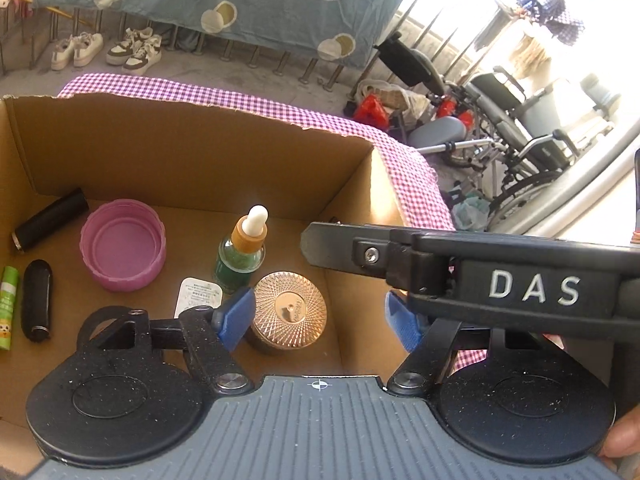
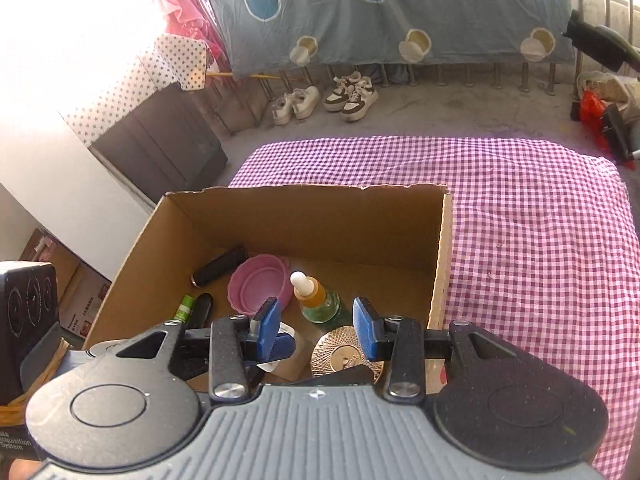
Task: Organize rigid objects
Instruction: 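Move the right tool to the white plastic tub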
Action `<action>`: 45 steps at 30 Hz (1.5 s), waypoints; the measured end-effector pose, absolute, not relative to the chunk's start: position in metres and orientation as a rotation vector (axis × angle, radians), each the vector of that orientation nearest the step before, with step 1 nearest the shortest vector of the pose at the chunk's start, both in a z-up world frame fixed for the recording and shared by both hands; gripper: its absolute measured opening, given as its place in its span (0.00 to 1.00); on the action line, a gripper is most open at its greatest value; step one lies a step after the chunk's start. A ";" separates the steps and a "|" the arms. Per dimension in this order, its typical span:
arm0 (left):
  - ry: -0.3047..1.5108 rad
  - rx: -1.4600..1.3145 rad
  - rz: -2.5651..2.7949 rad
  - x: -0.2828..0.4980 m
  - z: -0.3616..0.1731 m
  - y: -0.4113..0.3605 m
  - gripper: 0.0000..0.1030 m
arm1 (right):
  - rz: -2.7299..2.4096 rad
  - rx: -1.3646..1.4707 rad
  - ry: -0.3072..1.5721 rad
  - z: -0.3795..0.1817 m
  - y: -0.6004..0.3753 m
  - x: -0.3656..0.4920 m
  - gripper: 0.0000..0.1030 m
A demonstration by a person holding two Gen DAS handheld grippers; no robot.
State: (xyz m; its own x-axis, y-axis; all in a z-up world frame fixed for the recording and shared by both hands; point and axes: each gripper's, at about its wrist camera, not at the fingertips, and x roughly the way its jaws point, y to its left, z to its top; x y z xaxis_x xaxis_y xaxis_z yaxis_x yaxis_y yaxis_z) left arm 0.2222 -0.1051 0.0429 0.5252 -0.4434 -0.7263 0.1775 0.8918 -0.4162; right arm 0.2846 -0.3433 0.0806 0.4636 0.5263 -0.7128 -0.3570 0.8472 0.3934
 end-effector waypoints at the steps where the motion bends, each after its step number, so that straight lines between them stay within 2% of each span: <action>1: 0.937 -0.306 -0.388 0.217 0.047 -0.103 0.73 | 0.552 0.225 0.919 0.087 -0.349 0.276 0.42; 4: 0.900 -0.281 -0.431 0.195 0.059 -0.096 0.75 | 0.569 0.295 0.849 0.103 -0.364 0.249 0.43; 8: 0.852 -0.220 -0.489 0.160 0.072 -0.085 0.85 | 0.591 0.386 0.772 0.116 -0.378 0.203 0.44; 10: 0.825 -0.191 -0.490 0.143 0.076 -0.076 0.87 | 0.594 0.425 0.753 0.117 -0.381 0.181 0.48; 15: 0.780 -0.155 -0.473 0.103 0.081 -0.055 0.94 | 0.609 0.560 0.713 0.105 -0.387 0.133 0.50; 23: 0.735 -0.127 -0.422 0.061 0.076 -0.029 0.95 | 0.619 0.687 0.778 0.070 -0.372 0.099 0.51; 29: 0.729 -0.123 -0.358 0.048 0.065 -0.001 0.96 | 0.625 0.662 0.837 0.061 -0.349 0.097 0.51; 32: 0.733 -0.156 -0.331 0.047 0.059 0.015 0.96 | 0.630 0.649 0.861 0.057 -0.335 0.097 0.55; 45: 0.675 -0.141 -0.186 0.052 0.036 0.048 0.96 | 0.709 0.557 0.961 0.051 -0.270 0.116 0.55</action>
State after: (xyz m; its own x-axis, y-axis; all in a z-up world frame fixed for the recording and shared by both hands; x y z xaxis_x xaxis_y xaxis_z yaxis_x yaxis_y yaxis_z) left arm 0.0516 0.0483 0.0363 0.7653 -0.2161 -0.6063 0.1250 0.9739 -0.1892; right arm 0.1160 -0.2704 0.0514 0.3843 0.7521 -0.5354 -0.2903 0.6490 0.7032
